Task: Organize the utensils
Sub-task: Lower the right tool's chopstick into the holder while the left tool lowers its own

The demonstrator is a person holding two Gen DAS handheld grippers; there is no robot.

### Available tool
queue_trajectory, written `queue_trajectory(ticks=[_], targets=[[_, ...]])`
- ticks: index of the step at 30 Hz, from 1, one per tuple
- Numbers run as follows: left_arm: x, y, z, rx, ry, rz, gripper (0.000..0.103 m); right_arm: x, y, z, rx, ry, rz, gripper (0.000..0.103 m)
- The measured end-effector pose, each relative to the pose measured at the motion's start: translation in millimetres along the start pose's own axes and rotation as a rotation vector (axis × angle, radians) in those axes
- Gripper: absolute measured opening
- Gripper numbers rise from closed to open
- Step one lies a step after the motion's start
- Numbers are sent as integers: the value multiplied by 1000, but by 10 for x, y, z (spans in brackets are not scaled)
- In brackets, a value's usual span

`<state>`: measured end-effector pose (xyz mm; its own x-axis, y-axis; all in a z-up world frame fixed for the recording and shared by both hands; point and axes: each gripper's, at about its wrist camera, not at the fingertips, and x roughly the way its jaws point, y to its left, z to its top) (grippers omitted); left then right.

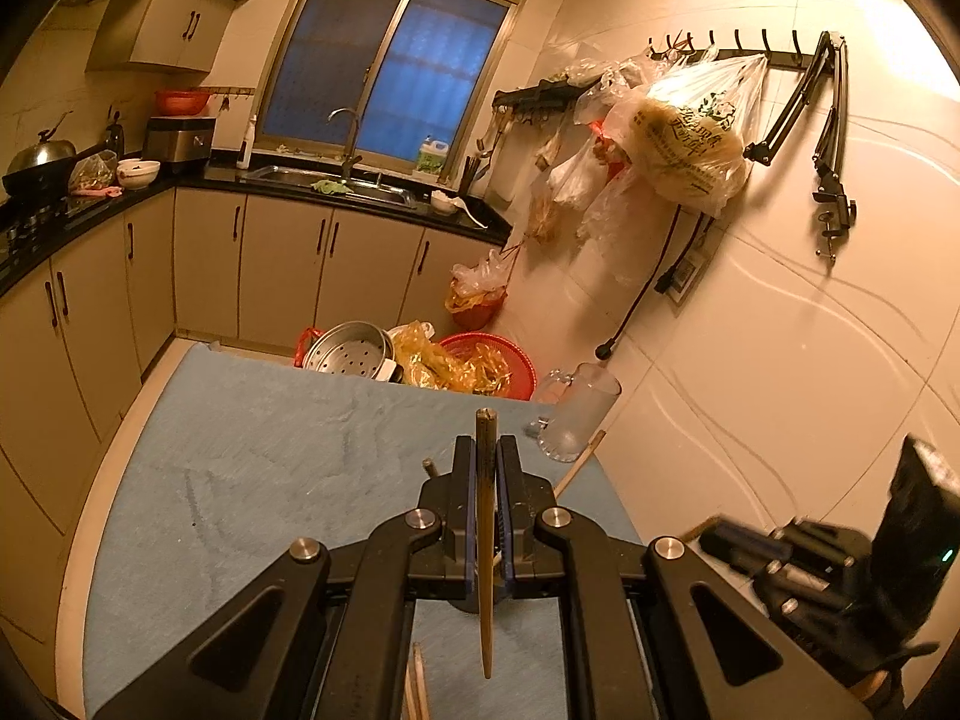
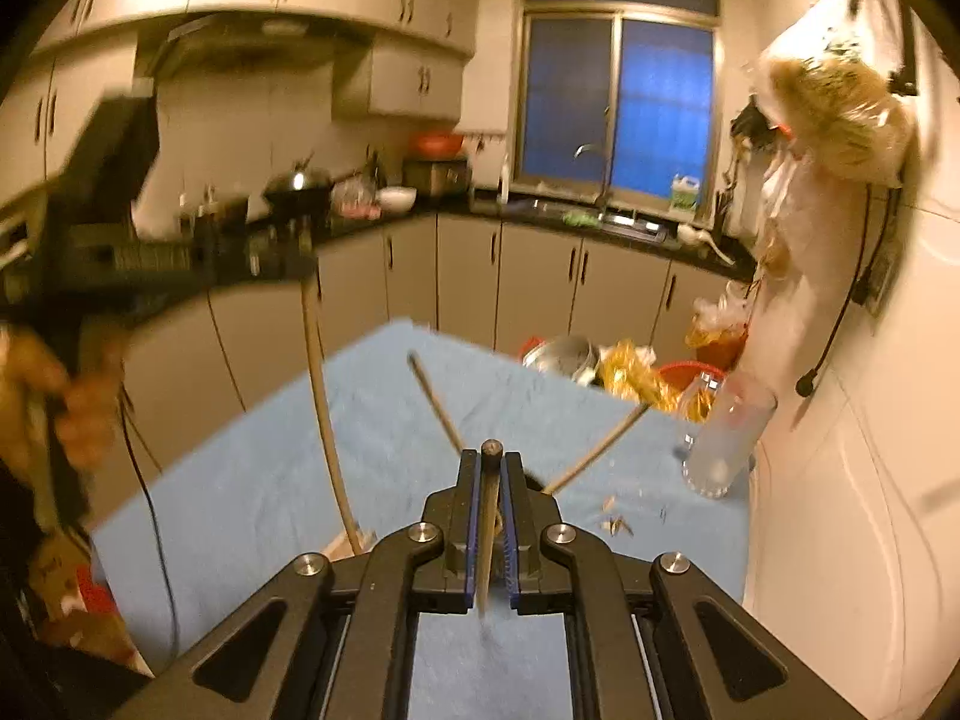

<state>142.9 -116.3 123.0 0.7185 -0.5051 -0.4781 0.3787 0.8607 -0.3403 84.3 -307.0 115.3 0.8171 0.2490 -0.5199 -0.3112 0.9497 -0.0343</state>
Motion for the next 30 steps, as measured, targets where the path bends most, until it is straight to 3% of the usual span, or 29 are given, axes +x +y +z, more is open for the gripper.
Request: queue_trajectory(ticks=[1, 5, 8, 11, 12, 13, 14, 18, 21, 24, 30], targets=[[5, -1, 1, -1, 0, -1, 6, -8, -13, 39, 7, -11, 1, 1], [39, 9, -1, -12, 4, -1, 6, -68, -6, 233, 20, -48, -3, 1], [59, 24, -12, -17, 9, 2, 6, -99, 29, 272, 20, -29, 5, 1], [63, 49, -15, -25, 11, 0, 6, 158, -22, 157, 71, 117, 42, 6], [58, 55, -16, -25, 11, -1, 6, 310, -63, 71, 96, 176, 42, 13], [55, 58, -17, -24, 10, -1, 6, 429, -134, -15, 132, 212, 33, 28], [49, 62, -20, -21, 10, -1, 6, 574, -263, -140, 206, 248, 25, 31], [33, 88, -16, -14, 8, 3, 6, 876, -591, -552, 395, 348, 50, 31], [82, 96, 7, -25, 11, 4, 6, 964, -654, -755, 453, 350, 102, 31], [122, 107, -7, -30, 19, 2, 6, 1063, -660, -760, 447, 345, 115, 31], [151, 134, -27, -34, 29, 7, 6, 1455, -460, -914, 373, 448, 141, 31]])
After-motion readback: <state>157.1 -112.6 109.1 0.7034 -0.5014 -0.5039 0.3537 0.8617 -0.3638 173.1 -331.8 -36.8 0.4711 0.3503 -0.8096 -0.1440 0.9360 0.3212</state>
